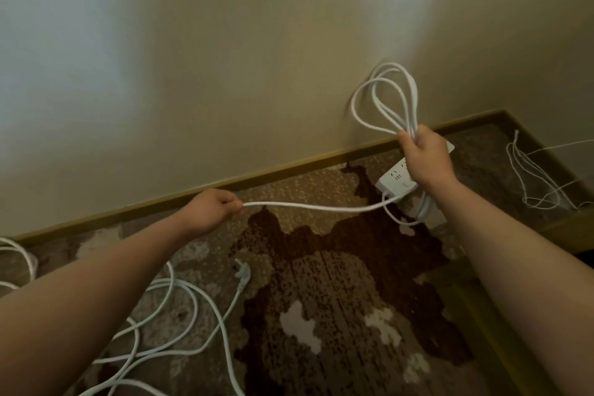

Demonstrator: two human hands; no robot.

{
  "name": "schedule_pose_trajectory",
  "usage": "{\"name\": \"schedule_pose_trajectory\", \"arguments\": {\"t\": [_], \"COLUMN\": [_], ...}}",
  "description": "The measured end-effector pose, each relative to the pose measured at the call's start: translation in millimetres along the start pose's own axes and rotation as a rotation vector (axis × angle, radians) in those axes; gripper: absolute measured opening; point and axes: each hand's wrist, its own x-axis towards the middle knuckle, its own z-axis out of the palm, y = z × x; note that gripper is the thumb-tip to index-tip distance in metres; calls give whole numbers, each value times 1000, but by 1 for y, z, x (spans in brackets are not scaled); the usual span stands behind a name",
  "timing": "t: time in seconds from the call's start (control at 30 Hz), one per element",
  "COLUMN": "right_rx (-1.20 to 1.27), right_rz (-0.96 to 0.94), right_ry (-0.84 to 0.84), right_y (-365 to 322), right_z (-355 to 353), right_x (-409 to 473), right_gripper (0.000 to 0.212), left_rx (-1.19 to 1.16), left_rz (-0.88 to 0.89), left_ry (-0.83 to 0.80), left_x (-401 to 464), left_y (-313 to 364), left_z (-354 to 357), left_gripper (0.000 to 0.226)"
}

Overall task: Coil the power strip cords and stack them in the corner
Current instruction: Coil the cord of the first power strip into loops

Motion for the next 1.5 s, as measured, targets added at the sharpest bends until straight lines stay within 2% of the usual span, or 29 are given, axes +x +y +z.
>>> {"name": "schedule_pose_trajectory", "arguments": {"t": [0.13,0.23,0.33,0.47,0.57,0.83,0.97,1.1,1.3,1.5], "right_rx": [127,223,304,329,430,352,427,486,489,320], "right_rz": [-21,-40,-15,110,167,68,78,81,53,-44], "right_ry": [-226,-406,-554,-656,-733,-663,-677,-642,-632,-755], "right_y": [-27,-57,-72,-68,-61,-54,-57,-56,-49,-46], "right_z": [11,24,31,36,42,46,49,49,56,53], "right_x": [-13,-23,-28,-34,-38,-37,-41,-43,-43,-42], "right_gripper": [27,28,35,29,27,36,33,29,30,20], "left_rx": [174,203,233,259,231,35,-28,39,316,293], "left_rz": [268,448,391,219,224,299,286,294,301,300], "left_ry": [-103,-42,131,275,357,329,369,362,351,483], "left_x": [-5,-3,5,9,11,13,16,22,28,31], "left_y": [69,129,152,139,134,135,137,132,111,85], "left_z": [29,53,62,62,65,71,72,58,15,-5], "left_gripper": [20,15,18,27,24,29,30,23,20,19]}}
